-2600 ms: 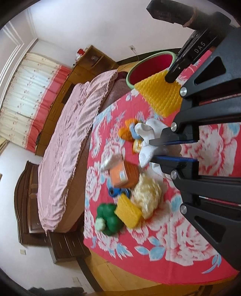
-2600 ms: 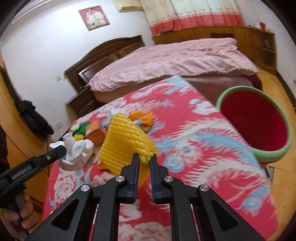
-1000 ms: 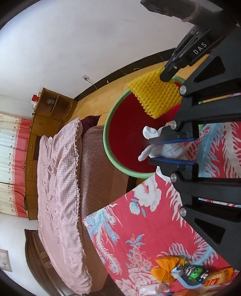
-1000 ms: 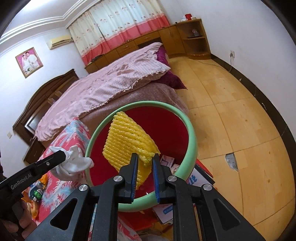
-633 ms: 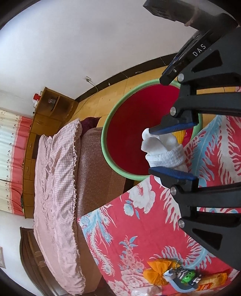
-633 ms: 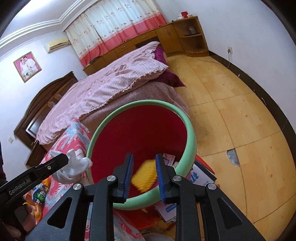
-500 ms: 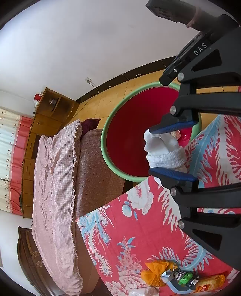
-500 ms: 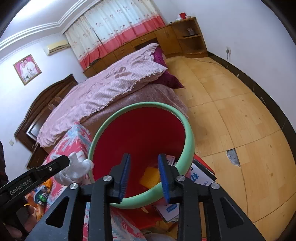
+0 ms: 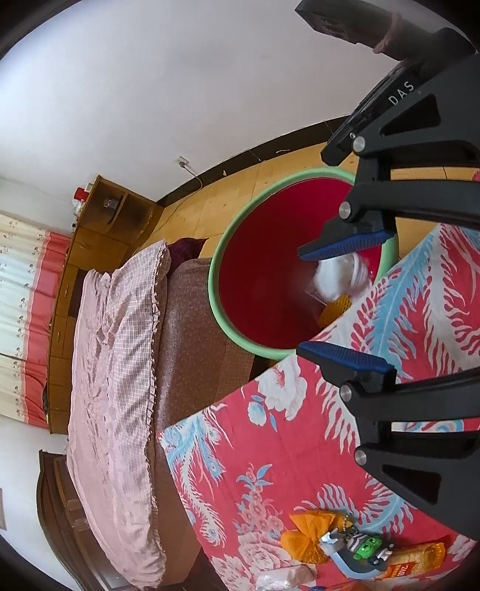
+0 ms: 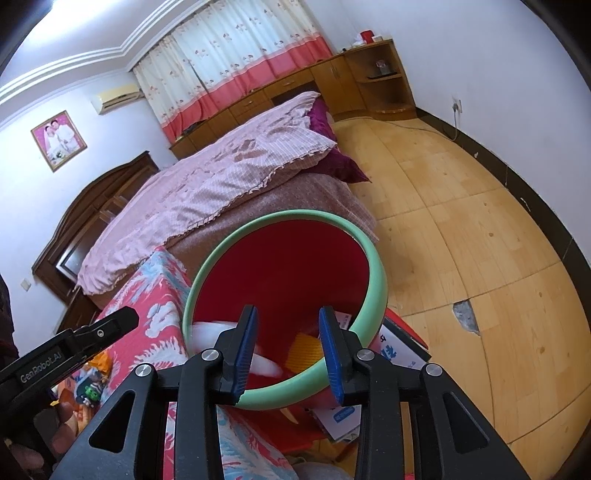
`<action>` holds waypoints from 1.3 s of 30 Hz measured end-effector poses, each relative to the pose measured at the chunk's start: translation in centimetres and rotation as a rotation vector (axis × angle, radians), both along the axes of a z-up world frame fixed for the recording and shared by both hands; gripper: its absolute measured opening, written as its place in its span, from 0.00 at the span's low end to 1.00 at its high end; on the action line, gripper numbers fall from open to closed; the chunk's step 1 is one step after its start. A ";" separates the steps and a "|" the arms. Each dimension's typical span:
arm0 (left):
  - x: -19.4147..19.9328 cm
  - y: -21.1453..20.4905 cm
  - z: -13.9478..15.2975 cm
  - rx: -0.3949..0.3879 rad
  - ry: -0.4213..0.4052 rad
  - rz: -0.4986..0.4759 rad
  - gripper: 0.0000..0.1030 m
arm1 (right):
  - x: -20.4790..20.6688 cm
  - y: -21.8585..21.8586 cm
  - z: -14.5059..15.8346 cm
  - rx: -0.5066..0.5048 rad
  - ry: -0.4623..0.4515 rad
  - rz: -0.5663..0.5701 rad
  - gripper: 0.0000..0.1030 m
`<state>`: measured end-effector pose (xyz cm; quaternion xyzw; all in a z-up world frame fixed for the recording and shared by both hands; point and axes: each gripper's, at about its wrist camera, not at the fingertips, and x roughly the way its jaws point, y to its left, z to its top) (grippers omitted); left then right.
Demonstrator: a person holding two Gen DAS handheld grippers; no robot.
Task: Collect trash
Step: 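Move both open grippers back from the bucket to the items on the bed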
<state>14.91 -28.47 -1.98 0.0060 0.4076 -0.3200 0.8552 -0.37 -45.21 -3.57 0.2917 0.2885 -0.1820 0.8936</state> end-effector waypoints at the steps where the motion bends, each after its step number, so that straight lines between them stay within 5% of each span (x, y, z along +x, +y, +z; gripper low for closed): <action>1: 0.0 0.2 0.0 0.000 0.002 0.006 0.44 | -0.1 0.1 0.1 -0.003 0.000 0.001 0.34; 10: -0.7 2.9 0.6 -0.006 0.002 0.060 0.44 | -0.4 1.6 1.3 -0.034 0.016 0.028 0.35; 14: -1.1 4.7 0.6 -0.005 0.007 0.103 0.44 | -0.5 2.7 1.7 -0.056 0.022 0.052 0.54; 18: -1.4 6.8 0.7 -0.007 0.009 0.154 0.44 | -0.2 4.3 1.7 -0.067 0.039 0.093 0.59; 39: -1.5 18.3 1.3 0.043 -0.030 0.412 0.44 | 0.8 10.3 2.4 -0.041 0.044 0.234 0.64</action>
